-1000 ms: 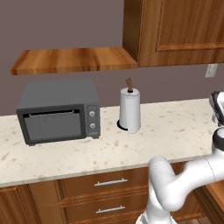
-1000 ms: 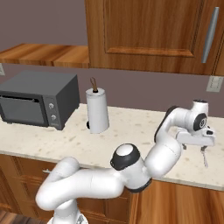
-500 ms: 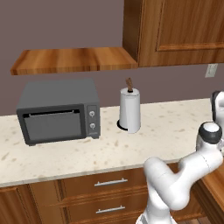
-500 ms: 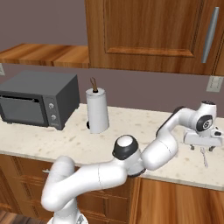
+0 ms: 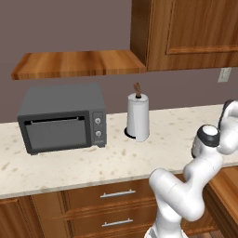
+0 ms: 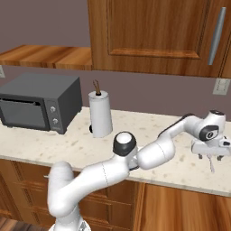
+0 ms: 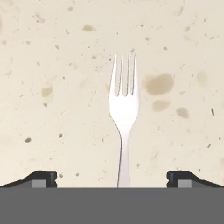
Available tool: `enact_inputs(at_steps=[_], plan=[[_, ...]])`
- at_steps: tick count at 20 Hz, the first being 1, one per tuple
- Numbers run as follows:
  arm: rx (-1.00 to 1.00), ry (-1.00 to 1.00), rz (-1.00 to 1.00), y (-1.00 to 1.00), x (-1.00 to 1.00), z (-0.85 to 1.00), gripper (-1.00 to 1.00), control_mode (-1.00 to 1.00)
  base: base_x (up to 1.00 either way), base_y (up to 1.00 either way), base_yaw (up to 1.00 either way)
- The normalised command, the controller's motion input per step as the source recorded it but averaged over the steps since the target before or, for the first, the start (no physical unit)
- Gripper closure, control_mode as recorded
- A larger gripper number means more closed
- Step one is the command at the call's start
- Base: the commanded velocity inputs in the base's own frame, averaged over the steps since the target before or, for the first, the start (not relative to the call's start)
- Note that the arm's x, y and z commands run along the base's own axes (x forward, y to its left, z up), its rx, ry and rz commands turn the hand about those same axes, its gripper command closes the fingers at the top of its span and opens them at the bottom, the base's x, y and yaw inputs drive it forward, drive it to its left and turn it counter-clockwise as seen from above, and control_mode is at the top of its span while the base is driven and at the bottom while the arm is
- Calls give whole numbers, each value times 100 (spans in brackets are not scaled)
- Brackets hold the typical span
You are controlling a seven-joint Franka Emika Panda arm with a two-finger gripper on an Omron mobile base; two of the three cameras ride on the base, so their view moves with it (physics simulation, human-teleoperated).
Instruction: Organize the utensils by type. Pick up the wooden spoons from the counter and place them in the open cabinet. Then pick up the metallic utensils from the counter and place them in the open drawer.
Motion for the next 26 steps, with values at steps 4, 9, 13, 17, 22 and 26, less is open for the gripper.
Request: enact_inputs(at_steps=[4,9,13,17,22,26], plan=[[3,0,1,-19,7,0,-100,-100,0,0,0],[2,0,1,-15,9,0,-100,-100,0,0,0],[3,0,3,-15,15,0,-100,-100,0,0,0],[6,4,3,-26,2,0,-100,-100,0,0,0],[10,6,4,-26,0,-1,-100,-100,0,0,0],[8,9,3,-13,0,-9,-100,-100,0,0,0]])
